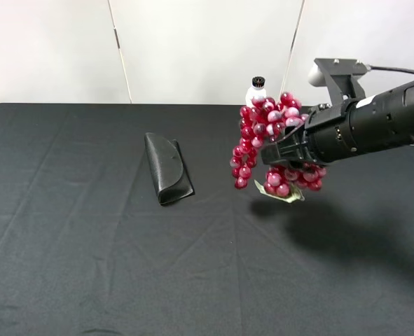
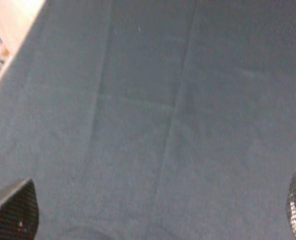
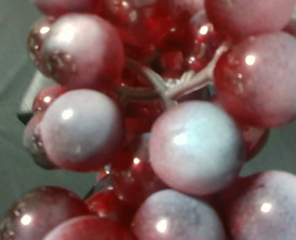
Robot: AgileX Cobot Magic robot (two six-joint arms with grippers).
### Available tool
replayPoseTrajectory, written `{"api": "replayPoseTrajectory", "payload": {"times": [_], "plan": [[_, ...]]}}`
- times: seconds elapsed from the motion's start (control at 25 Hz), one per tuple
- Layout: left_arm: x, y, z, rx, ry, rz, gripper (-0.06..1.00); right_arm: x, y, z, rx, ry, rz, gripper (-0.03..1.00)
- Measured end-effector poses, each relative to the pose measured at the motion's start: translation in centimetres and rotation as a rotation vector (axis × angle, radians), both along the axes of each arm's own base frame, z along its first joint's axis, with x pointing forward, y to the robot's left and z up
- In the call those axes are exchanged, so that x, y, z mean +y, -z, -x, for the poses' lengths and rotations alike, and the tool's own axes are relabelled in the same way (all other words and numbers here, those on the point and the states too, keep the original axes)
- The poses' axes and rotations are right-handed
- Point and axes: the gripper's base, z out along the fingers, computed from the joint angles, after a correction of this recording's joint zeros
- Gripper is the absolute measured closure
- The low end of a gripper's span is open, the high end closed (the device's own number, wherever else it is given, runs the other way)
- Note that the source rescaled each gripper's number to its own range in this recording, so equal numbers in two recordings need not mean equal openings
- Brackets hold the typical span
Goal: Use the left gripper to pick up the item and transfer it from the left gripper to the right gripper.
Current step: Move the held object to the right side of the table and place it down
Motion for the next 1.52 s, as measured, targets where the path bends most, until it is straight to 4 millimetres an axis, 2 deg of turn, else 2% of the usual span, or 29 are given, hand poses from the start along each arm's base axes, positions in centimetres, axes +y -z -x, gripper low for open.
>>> {"api": "replayPoseTrajectory", "payload": {"times": [0.32, 0.68, 0.88, 1.12, 1.28, 1.32, 1.36, 1.4, 1.44, 1.52], "plan": [[-0.1, 0.0, 0.3, -0.02, -0.053, -0.005, -0.04, -1.1, 0.9, 0.4, 0.132, 0.098, 0.061, 0.97], [-0.1, 0.0, 0.3, -0.023, -0.053, -0.005, -0.04, -5.5, 1.4, -0.4, 0.252, 0.295, 0.083, 0.97], [-0.1, 0.0, 0.3, -0.023, -0.053, -0.005, -0.04, -5.8, 1.7, 0.1, 0.317, 0.291, 0.103, 0.97], [-0.1, 0.0, 0.3, -0.023, -0.053, -0.005, -0.04, -5.7, 3.1, 0.5, 0.438, 0.271, 0.143, 0.97], [-0.1, 0.0, 0.3, -0.023, -0.053, -0.005, -0.04, -5.7, 3.3, 0.5, 0.458, 0.268, 0.15, 0.97], [-0.1, 0.0, 0.3, -0.023, -0.053, -0.005, -0.04, -5.7, 3.3, 0.5, 0.458, 0.268, 0.15, 0.9], [-0.1, 0.0, 0.3, -0.023, -0.053, -0.005, -0.04, -5.7, 3.3, 0.5, 0.458, 0.268, 0.15, 0.67], [-0.1, 0.0, 0.3, -0.023, -0.053, -0.005, -0.04, -5.7, 3.3, 0.5, 0.457, 0.267, 0.15, 0.39], [-0.1, 0.0, 0.3, -0.023, -0.053, -0.005, -0.04, -5.7, 3.3, 0.5, 0.457, 0.267, 0.15, 0.24], [-0.1, 0.0, 0.3, -0.023, -0.053, -0.005, -0.04, -5.7, 3.3, 0.5, 0.457, 0.265, 0.151, 0.06]]}}
